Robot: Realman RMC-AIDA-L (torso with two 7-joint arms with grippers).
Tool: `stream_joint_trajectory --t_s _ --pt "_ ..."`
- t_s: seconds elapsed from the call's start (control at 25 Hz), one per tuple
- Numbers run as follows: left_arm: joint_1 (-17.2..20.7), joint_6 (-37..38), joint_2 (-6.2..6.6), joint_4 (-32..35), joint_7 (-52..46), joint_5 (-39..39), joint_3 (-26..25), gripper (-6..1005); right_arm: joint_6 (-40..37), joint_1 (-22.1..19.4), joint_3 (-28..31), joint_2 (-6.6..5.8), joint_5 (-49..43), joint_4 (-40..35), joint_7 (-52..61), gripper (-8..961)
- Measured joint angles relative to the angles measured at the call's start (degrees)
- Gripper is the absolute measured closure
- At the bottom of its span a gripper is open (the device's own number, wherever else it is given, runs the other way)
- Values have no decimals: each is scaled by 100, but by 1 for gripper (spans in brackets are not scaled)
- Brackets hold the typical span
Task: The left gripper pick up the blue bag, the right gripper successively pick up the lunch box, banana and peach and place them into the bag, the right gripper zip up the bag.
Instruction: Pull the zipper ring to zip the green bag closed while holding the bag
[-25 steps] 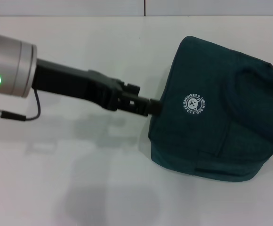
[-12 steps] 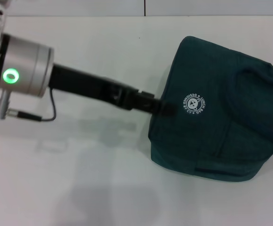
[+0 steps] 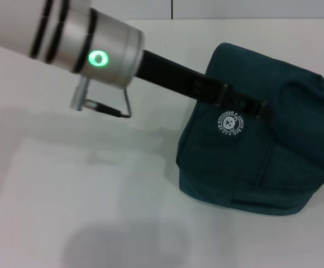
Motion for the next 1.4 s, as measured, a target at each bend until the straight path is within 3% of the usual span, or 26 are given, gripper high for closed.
stream_joint_trajectory --t_s 0.6,1.4 --pt "-309 -1157 -2 -732 -12 108 850 122 57 -22 -26 -24 -24 18 4 170" --pt "-429 -1649 -23 -1102 225 -212 1239 123 69 50 -26 3 -41 18 14 169"
